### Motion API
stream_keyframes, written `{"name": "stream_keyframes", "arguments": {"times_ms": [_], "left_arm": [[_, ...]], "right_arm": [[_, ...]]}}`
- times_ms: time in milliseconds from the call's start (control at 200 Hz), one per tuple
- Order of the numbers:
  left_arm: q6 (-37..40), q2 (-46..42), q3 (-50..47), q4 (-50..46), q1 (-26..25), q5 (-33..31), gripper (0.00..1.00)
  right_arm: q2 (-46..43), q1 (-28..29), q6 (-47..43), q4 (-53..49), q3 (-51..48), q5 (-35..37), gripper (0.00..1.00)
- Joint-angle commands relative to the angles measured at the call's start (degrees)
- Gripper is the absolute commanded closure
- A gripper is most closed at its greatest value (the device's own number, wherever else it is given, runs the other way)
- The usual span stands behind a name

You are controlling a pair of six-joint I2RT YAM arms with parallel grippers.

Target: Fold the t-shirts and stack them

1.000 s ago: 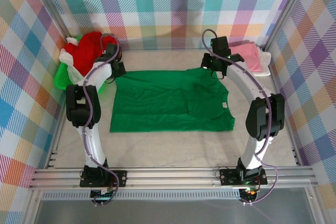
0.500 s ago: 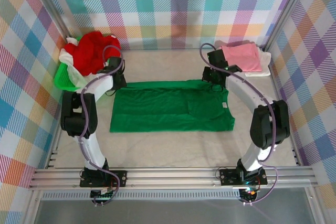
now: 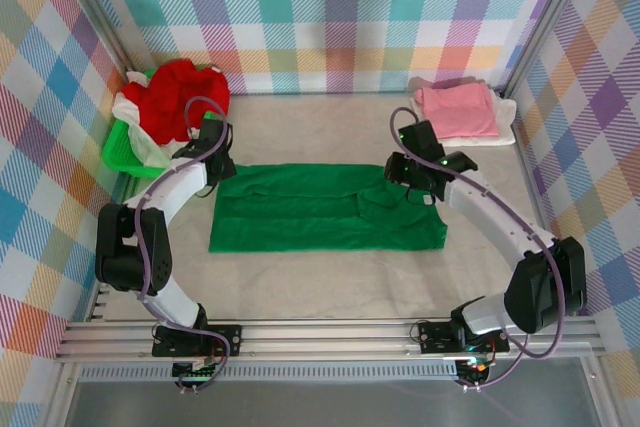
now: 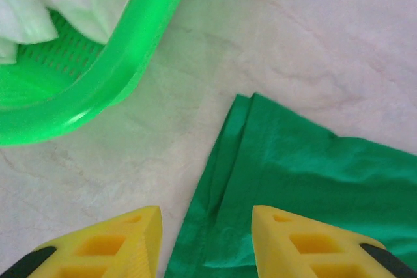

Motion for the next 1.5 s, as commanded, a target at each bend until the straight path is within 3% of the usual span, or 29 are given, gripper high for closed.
{"name": "stream_keyframes", "arguments": {"times_ms": [0, 165, 265, 495, 775, 895, 935, 1085, 1205, 1290, 1495], "left_arm": [[2.57, 5.08, 4.97, -1.27, -0.94, 4.52, 0.58], [3.12, 13.07, 10.99, -6.52, -1.71, 6.29, 0.58], [3.07, 14.84, 10.82, -7.33, -1.69, 6.94, 0.58], [0.97, 12.87, 6.61, -5.21, -2.32, 11.98, 0.57], [1.16, 2.49, 0.56, -1.14, -8.47, 14.18, 0.57], [0.06, 1.60, -0.20, -1.94, -8.91, 12.47, 0.56], [-0.45, 2.08, -0.33, -2.14, -8.74, 11.01, 0.52], [-3.14, 5.53, -0.24, -2.26, -5.62, 12.77, 0.52], [-2.94, 8.03, 1.07, -3.48, -4.07, 11.12, 0.54], [-3.06, 8.85, 1.45, -3.87, -2.36, 11.25, 0.62], [-2.74, 8.64, 0.60, -3.91, -0.47, 9.89, 0.63]], "right_arm": [[5.96, -5.29, -0.25, 4.29, 1.67, -6.40, 0.65], [16.10, -11.22, 0.14, 5.66, 6.53, -16.58, 0.62], [20.06, -13.82, -0.62, 5.85, 8.04, -17.06, 0.61], [27.03, -15.05, 0.39, 8.77, 12.16, -21.92, 0.61], [31.05, -15.06, 3.93, 10.54, 12.04, -21.91, 0.58], [31.22, -15.07, 4.85, 11.15, 11.54, -22.29, 0.55], [31.36, -15.10, 5.15, 11.86, 11.08, -22.65, 0.55], [31.12, -15.08, 5.31, 12.88, 10.02, -22.68, 0.68], [28.54, -15.08, 5.19, 13.66, 8.11, -21.48, 0.87], [25.93, -15.07, 4.70, 13.37, 6.82, -20.64, 0.91], [19.90, -16.27, 4.88, 13.38, 2.04, -19.91, 0.98]]}}
